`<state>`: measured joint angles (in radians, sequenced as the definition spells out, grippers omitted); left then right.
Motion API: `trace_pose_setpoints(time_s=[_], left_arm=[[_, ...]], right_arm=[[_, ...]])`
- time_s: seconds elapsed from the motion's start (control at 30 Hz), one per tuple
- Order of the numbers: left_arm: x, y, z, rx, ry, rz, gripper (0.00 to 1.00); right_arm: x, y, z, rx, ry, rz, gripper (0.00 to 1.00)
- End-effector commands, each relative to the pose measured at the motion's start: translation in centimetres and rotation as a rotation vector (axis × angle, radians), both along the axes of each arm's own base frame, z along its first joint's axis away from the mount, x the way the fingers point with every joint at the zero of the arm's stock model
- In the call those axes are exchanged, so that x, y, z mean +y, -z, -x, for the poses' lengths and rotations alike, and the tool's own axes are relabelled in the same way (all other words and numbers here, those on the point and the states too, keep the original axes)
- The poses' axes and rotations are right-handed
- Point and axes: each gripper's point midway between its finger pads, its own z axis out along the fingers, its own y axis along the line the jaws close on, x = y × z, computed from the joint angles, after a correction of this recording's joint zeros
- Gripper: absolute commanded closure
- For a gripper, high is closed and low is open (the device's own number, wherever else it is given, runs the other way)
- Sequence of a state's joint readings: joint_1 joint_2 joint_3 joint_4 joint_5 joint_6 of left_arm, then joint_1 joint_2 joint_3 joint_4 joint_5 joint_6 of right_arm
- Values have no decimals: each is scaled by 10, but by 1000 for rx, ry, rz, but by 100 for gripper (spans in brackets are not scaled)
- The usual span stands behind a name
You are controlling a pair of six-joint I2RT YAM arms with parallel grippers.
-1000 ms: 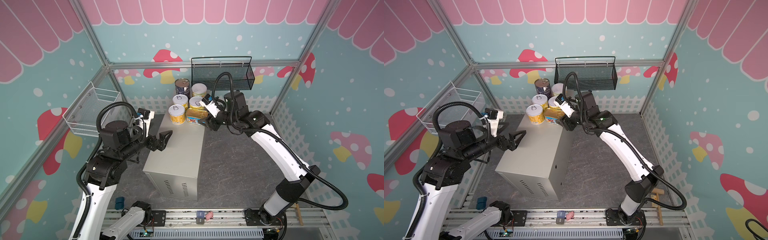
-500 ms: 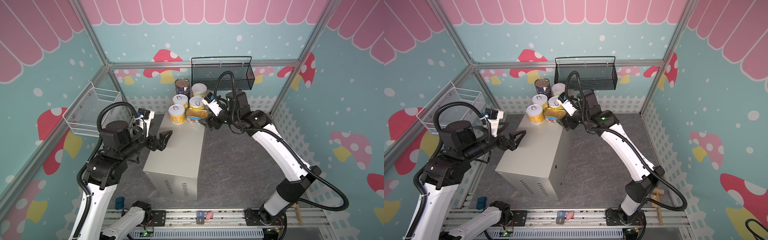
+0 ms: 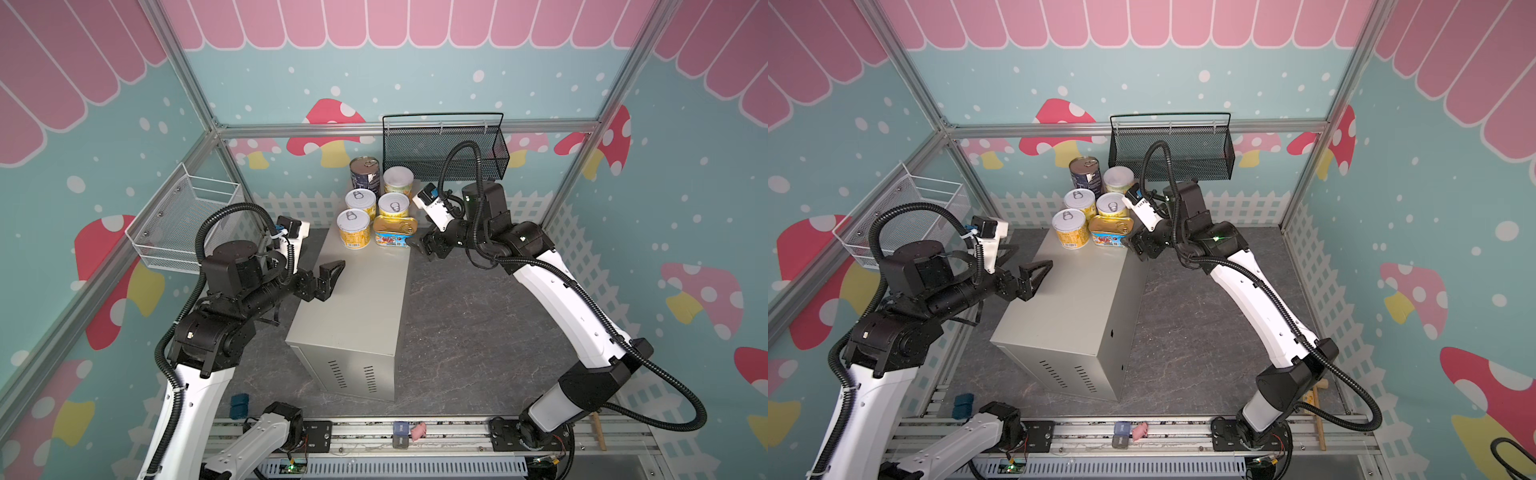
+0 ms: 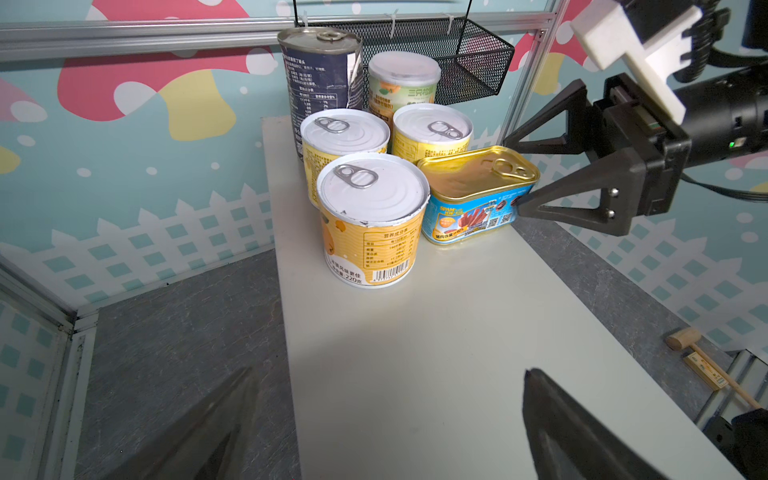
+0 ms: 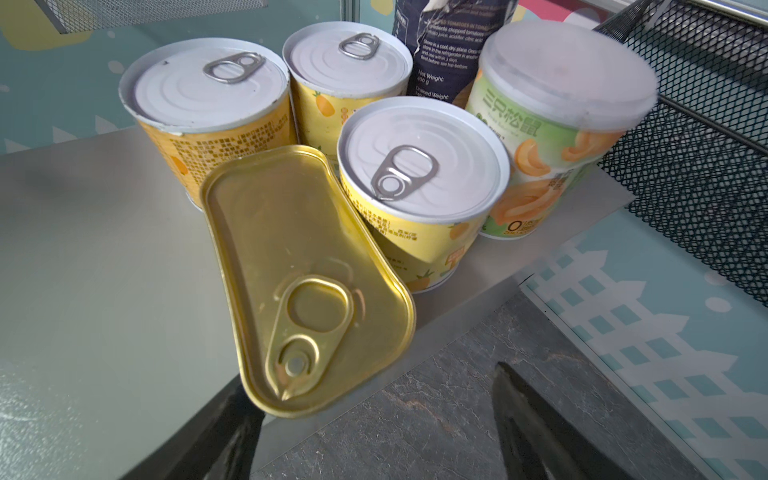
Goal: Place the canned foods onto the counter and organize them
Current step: 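Open the right gripper and release the tin beside the cans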
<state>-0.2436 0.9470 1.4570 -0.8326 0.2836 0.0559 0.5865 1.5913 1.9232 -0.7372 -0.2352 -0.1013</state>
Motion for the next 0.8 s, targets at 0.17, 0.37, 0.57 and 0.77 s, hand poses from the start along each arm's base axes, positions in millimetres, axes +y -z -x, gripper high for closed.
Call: trace_pose_setpoints(time_s=[0.17,0.37,0.57,0.77], left_arm=[[-1,-3,-2,-16,7,0,1],[1,-2,-2,-15,-1,-2,1],[1,-3,-1,-18,-1,-1,1],[1,-3,-1,-17,-2,1,0]], right_arm=[[-27,-29,7,-70,71,-27,12],[-33,-15,-15,-23,178,-22,10],[-31,2,-22,13,196,-8,10],[-30,6,-21,26,195,-7,10]])
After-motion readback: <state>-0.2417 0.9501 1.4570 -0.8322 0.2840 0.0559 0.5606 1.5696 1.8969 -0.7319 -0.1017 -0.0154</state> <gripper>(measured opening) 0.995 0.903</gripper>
